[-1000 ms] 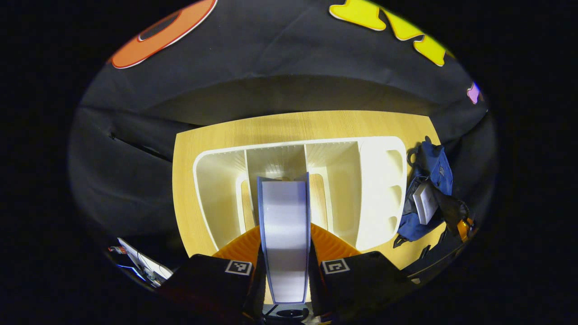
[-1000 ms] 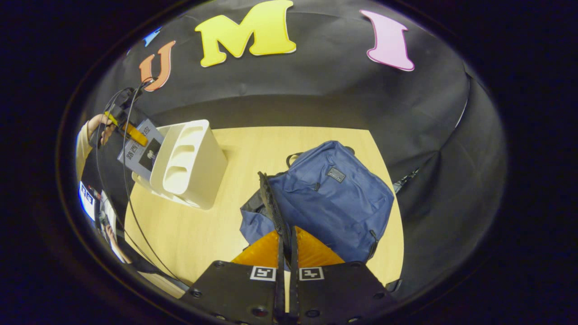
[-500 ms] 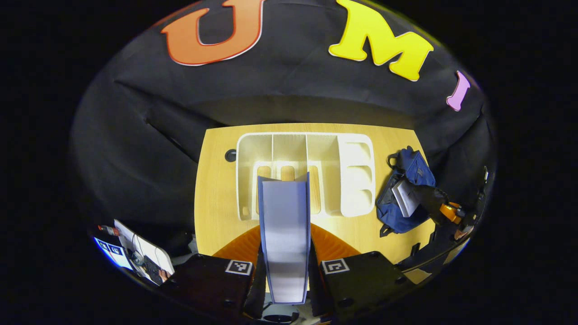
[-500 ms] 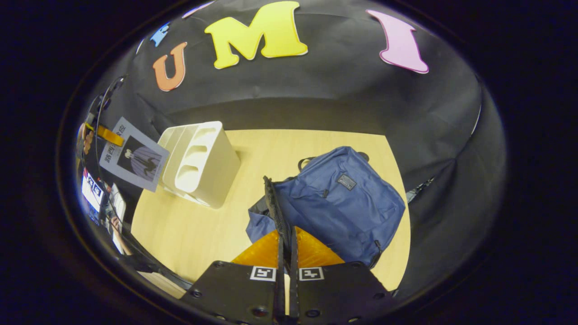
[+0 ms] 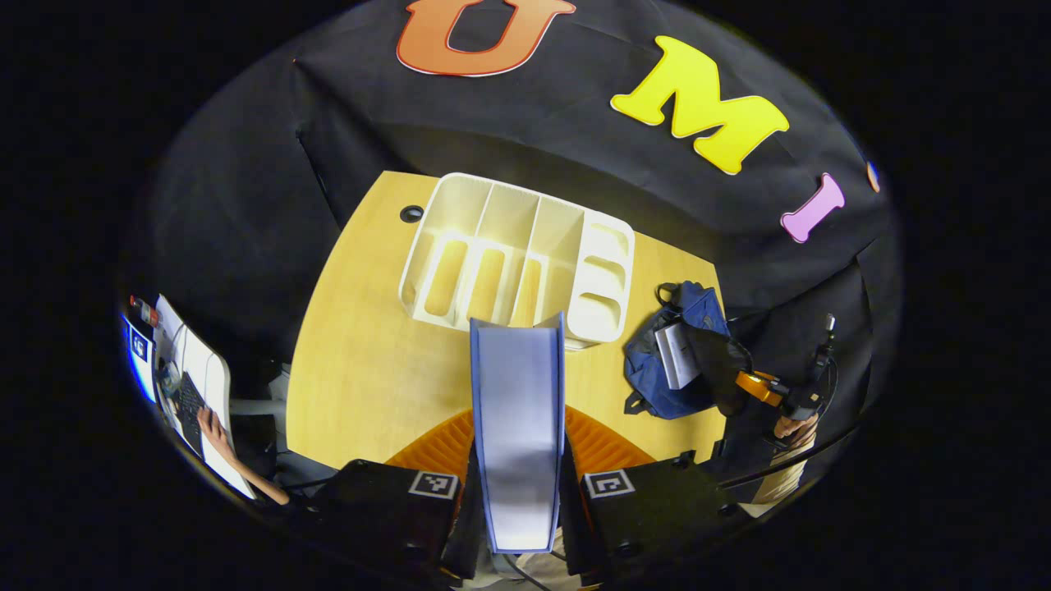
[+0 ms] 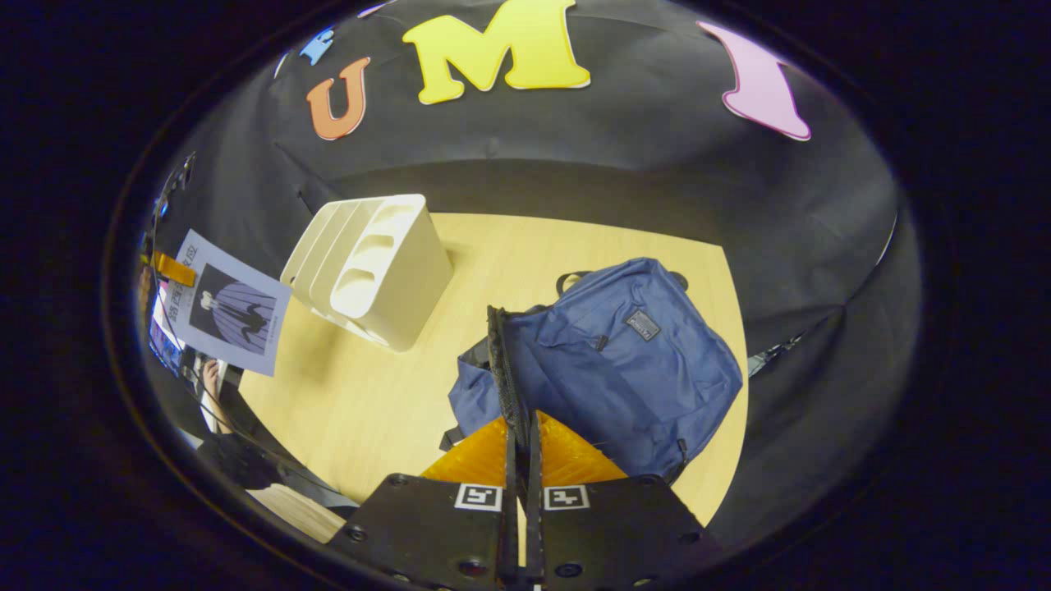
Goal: Open the schoolbag, grab two books from the bookshelf and put them into the schoolbag.
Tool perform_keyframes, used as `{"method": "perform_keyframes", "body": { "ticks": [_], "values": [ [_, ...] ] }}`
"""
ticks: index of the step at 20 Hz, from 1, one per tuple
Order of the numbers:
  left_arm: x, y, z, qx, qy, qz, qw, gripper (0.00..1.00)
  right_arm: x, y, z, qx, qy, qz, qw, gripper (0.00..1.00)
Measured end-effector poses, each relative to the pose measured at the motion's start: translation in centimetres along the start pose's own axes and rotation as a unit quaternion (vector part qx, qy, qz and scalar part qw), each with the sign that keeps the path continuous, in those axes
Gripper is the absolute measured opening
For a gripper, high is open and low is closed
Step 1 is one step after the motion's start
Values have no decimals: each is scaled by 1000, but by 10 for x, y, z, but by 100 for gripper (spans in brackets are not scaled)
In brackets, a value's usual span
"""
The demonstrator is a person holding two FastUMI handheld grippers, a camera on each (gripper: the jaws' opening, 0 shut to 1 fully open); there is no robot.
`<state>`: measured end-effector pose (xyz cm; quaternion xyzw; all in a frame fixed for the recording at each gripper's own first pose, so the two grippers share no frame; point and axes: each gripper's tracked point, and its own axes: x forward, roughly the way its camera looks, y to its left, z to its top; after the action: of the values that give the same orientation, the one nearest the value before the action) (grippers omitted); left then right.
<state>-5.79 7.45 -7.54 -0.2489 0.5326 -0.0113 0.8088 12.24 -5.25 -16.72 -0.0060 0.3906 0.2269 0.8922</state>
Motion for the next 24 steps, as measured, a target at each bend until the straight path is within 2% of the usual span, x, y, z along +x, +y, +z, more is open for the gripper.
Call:
{"method": "perform_keyframes", "body": {
  "ticks": [1,2,5,6,7,8,9,10,11,14,16,17,18,21,24],
  "values": [
    [1,-8,-7,-4,0,-12,1000,38,-1,-1,1,0,-1,0,1000,4],
    [1,-17,-10,-6,-12,-26,1000,42,0,0,2,0,-2,0,1000,4],
    [5,-56,-21,-12,-41,-90,995,42,1,0,-2,6,12,-1,1000,4],
    [8,-75,-28,-21,-42,-123,991,42,0,0,-3,4,13,-2,1000,4],
    [15,-84,-33,-20,-39,-138,989,42,-1,-1,-2,0,13,-4,1000,4],
    [24,-92,-40,-13,-36,-148,988,42,-3,-2,-2,-2,14,-8,1000,1],
    [32,-98,-44,-5,-31,-156,987,42,-4,-3,-2,0,14,-9,1000,4],
    [41,-105,-47,-1,-27,-164,986,42,-5,-5,-1,2,14,-12,1000,1],
    [49,-113,-49,3,-24,-176,984,42,-6,-6,1,4,13,-17,1000,4],
    [76,-134,-52,8,-19,-216,976,42,-11,-10,3,12,9,-27,1000,4],
    [97,-143,-53,7,-23,-227,974,42,-14,-14,5,16,5,-36,999,4],
    [108,-151,-57,21,-24,-231,972,38,-14,-16,7,20,3,-42,999,4],
    [115,-158,-61,34,-23,-238,970,42,-16,-18,7,25,4,-46,999,4],
    [124,-190,-64,48,-21,-282,958,42,-22,-23,13,36,-3,-60,998,4],
    [137,-219,-60,24,-25,-323,946,42,-26,-30,18,45,-9,-72,996,4]
  ]
}}
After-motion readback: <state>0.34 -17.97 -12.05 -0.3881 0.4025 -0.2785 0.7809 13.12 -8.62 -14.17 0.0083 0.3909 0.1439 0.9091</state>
